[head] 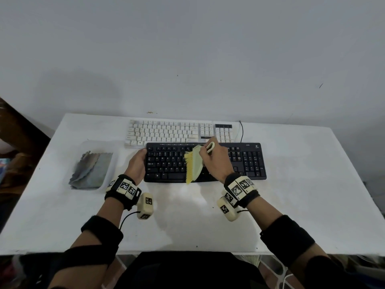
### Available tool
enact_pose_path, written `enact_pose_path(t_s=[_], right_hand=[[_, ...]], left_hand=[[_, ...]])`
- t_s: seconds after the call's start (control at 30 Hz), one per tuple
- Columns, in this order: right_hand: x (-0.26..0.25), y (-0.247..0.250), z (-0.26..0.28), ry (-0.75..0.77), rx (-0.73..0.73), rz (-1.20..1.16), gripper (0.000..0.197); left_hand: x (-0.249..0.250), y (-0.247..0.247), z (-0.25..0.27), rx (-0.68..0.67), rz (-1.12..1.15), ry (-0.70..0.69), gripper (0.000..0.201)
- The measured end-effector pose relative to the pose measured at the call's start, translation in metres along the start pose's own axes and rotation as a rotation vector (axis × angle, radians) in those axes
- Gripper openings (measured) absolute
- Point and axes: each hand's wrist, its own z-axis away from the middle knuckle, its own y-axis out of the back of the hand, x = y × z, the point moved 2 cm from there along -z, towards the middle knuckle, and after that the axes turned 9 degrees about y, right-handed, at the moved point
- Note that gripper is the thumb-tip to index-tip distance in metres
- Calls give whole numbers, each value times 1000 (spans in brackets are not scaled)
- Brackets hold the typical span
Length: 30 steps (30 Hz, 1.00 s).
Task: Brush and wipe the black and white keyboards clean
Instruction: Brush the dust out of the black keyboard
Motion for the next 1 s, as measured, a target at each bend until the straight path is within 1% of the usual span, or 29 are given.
enact_pose_path(t_s=[0.13, 0.2, 0.3, 0.43, 0.53, 0.6, 0.7, 0.77, 0.87, 1.0], right_hand=[[-5, 10, -14, 19, 183, 29, 16], [-4, 6, -16, 11, 221, 22, 15], [-3, -4, -8, 17, 179, 0, 15], [-1, -12, 5, 70, 63, 15, 14], [0, -10, 9, 51, -10, 17, 15], [0, -4, 8, 20, 9, 18, 15], [0, 3, 1, 21, 158, -11, 15], [-3, 2, -1, 49, 211, -16, 14], [-3, -8, 1, 50, 173, -29, 13], [-2, -15, 10, 51, 43, -6, 16]], left_hand=[[-1, 1, -1, 7, -3, -2, 40], [-2, 2, -2, 11, -5, -4, 41], [-2, 3, -3, 16, -12, -2, 41], [-2, 3, -3, 15, -9, -3, 41], [-3, 2, -4, 3, -11, -1, 42], [-2, 2, -3, 0, -13, -1, 41], [-2, 2, -3, -3, -10, 0, 42], [-3, 3, -4, 0, -13, 0, 43], [-3, 3, -4, 1, -13, -2, 42], [-2, 1, -3, 3, -13, 5, 41]])
